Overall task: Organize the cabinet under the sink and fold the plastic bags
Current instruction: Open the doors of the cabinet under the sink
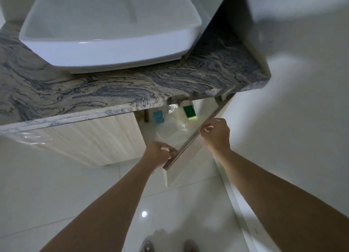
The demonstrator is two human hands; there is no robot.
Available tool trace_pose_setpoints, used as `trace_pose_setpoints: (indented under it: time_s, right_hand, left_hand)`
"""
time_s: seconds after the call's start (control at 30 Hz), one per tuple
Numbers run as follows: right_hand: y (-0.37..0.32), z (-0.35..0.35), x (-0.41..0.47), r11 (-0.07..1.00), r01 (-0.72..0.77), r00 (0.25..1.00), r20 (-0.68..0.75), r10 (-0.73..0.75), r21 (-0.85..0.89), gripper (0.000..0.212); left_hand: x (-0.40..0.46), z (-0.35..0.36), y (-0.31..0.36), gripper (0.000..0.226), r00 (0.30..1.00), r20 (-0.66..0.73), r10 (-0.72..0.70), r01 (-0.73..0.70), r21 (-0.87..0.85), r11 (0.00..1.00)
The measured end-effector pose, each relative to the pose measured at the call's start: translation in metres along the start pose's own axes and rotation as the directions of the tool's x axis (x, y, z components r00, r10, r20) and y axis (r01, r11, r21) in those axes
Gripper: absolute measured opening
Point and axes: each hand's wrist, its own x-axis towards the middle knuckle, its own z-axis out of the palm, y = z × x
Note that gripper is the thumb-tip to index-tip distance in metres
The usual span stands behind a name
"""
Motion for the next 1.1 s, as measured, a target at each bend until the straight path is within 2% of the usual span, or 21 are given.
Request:
trace_pose_setpoints:
  time_s: [0.07, 0.17, 0.3, 0.33, 0.4, 0.5, 0.7, 0.97, 1.1]
  right_hand:
    - [0.007, -0.015, -0.002, 0.996, -0.074, 0.997, 0.019, 0.073, 0.05, 0.024]
    - [0.018, -0.046, -0.003, 0.959, -0.227, 0.969, 0.134, 0.206, 0.169, 0.044]
    - [0.034, -0.083, 0.001, 0.949, -0.296, 0.939, 0.217, 0.268, 0.111, 0.04]
    - [0.04, -0.092, 0.003, 0.957, -0.283, 0.937, 0.232, 0.261, 0.066, 0.036]
    - [0.051, -0.11, 0.006, 0.983, -0.151, 0.947, 0.271, 0.175, -0.108, 0.023]
    - [0.066, -0.134, 0.008, 0.98, 0.024, 0.973, 0.231, 0.023, -0.199, 0.026]
    - [0.09, -0.169, 0.025, 0.899, 0.071, 0.975, 0.221, 0.03, -0.432, 0.028]
    - [0.1, -0.189, 0.031, 0.859, 0.119, 0.974, 0.227, -0.004, -0.498, 0.031]
    - [0.101, -0.187, 0.036, 0.839, 0.124, 0.966, 0.258, 0.02, -0.53, 0.032]
  left_hand:
    - [-0.008, 0.016, 0.002, 0.014, 0.991, 0.122, -0.047, 0.055, -0.06, 0.997]
    - [-0.019, 0.053, 0.005, 0.04, 0.96, 0.269, -0.082, 0.11, -0.09, 0.99]
    - [-0.026, 0.11, 0.013, 0.059, 0.916, 0.389, -0.094, 0.123, -0.051, 0.991]
    - [-0.028, 0.125, 0.016, 0.062, 0.91, 0.403, -0.1, 0.136, -0.061, 0.989]
    - [-0.03, 0.155, 0.021, 0.067, 0.899, 0.424, -0.107, 0.158, -0.088, 0.983]
    - [-0.037, 0.196, 0.03, 0.065, 0.901, 0.424, -0.088, 0.182, -0.186, 0.966]
    - [-0.045, 0.255, 0.047, 0.067, 0.881, 0.472, -0.043, 0.156, -0.203, 0.967]
    - [-0.041, 0.281, 0.063, 0.073, 0.836, 0.549, -0.011, 0.082, -0.105, 0.991]
    - [-0.036, 0.27, 0.065, 0.066, 0.869, 0.492, -0.057, 0.116, -0.091, 0.989]
